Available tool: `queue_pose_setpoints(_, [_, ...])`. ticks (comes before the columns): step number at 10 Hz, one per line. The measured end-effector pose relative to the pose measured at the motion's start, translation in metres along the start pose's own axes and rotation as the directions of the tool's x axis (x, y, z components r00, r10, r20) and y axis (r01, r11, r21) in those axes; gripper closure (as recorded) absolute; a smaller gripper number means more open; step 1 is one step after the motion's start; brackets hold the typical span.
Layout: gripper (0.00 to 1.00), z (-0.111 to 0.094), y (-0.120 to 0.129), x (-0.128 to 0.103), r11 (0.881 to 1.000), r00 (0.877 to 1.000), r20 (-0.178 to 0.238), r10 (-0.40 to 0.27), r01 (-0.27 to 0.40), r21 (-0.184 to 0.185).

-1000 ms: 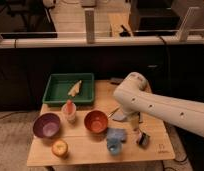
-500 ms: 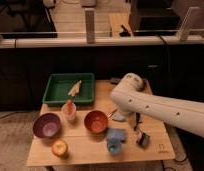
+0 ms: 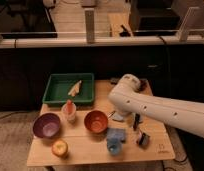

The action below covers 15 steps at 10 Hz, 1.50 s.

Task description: Stack bowls on top of each other

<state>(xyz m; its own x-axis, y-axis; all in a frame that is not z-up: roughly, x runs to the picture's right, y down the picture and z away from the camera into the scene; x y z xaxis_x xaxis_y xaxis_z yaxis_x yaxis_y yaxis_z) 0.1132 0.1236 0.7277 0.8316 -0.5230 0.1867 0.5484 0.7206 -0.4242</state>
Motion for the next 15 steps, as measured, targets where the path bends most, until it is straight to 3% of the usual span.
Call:
queue_pose_setpoints(9, [0.2,0.005,-0.016,-0.012,0.993,0.994,0.021,-0.111,0.11,0.045])
queue_pose_setpoints(15, [0.2,0.008,-0.021,-0.019,0.978,0.979,0.031,-0.201,0.199,0.069])
